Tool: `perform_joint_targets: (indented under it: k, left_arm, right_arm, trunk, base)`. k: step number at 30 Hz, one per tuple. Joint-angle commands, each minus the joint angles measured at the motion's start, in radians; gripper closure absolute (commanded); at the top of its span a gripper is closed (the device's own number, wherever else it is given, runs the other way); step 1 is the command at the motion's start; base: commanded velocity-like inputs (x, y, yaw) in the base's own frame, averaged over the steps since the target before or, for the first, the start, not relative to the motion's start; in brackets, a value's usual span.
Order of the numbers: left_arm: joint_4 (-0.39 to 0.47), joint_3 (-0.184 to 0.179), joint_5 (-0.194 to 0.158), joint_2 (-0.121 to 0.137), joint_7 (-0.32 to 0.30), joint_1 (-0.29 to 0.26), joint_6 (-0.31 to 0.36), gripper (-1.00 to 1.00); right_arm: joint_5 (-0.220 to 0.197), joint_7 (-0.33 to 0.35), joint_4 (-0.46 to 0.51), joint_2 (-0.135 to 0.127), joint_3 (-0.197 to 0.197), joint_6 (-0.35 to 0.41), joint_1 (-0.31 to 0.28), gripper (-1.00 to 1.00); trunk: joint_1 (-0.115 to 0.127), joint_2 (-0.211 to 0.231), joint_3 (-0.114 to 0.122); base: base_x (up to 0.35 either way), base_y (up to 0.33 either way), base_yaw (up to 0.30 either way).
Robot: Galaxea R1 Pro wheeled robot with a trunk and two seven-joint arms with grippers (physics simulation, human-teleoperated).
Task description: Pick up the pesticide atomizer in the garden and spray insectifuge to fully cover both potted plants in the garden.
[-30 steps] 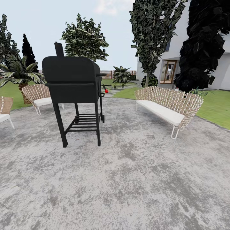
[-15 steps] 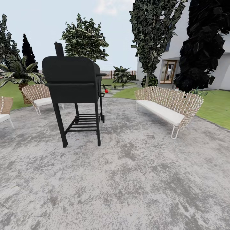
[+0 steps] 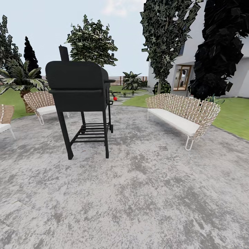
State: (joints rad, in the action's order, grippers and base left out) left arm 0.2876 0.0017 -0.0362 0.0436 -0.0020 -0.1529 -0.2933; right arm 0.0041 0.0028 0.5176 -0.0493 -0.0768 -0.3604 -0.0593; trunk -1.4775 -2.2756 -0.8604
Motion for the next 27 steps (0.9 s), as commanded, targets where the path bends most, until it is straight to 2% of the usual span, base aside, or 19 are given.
perform_joint_targets:
  k: [1,5,18,27]
  left_arm:
    - [-0.001,0.000,-0.003,0.000,0.000,-0.001,-0.003,-1.00]
    - [-0.001,0.000,-0.002,0.001,0.000,-0.001,-0.003,-1.00]
    - [-0.002,0.000,0.002,0.000,0.000,-0.001,-0.003,-1.00]
    - [-0.002,0.000,0.002,0.001,0.000,-0.001,-0.003,-1.00]
  right_arm:
    - [0.000,0.000,-0.001,0.000,-0.001,-0.003,-0.001,-1.00]
    - [0.000,0.000,-0.002,0.000,-0.001,-0.003,-0.001,-1.00]
    - [0.002,-0.001,-0.006,0.003,-0.001,-0.003,-0.001,-1.00]
    - [-0.003,0.000,-0.135,0.010,0.000,-0.009,-0.001,-1.00]
  trunk:
    - [0.000,0.000,-0.001]
    - [0.000,0.000,-0.001]
    - [0.000,0.000,-0.001]
    - [0.000,0.000,-0.001]
  base:
    - [0.000,0.000,0.000]
    - [0.098,-0.100,0.000]
    - [0.224,-0.228,0.000]
    - [0.237,-0.235,0.000]
